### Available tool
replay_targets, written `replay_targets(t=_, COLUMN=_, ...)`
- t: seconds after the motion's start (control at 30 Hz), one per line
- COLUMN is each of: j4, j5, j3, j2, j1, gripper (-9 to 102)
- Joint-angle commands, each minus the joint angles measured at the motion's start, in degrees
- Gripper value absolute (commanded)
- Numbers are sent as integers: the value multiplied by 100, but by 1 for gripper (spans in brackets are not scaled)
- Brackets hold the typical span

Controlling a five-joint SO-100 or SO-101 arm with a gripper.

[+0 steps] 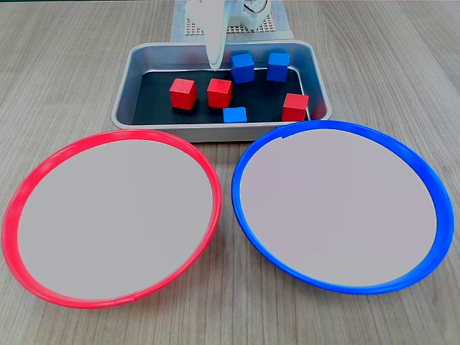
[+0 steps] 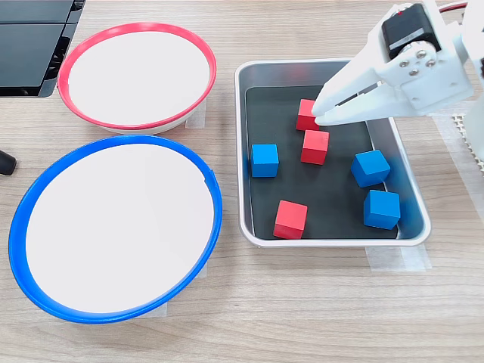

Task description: Move six blocks tray to matching dishes

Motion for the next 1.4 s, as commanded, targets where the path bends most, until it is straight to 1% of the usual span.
replay_targets(t=0.0, j4=26, j5=44, j3=9, j2=132, j1=35, gripper=0)
replay_targets(t=1.17, j4=62, j5=-18, j3=-114, j2=-35, j1=-18, gripper=0)
replay_targets(t=1.23, j4=-149, j5=-721, j3=-510, j2=-712, j1=-62, gripper=0)
replay_targets(t=1.3, j4=-299, j5=-1916, j3=-1134, j2=-1828, j1=-202, gripper=0)
replay_targets(t=1.37, j4=26, j5=-3313, j3=-1969, j2=-3111, j1=-290, gripper=0)
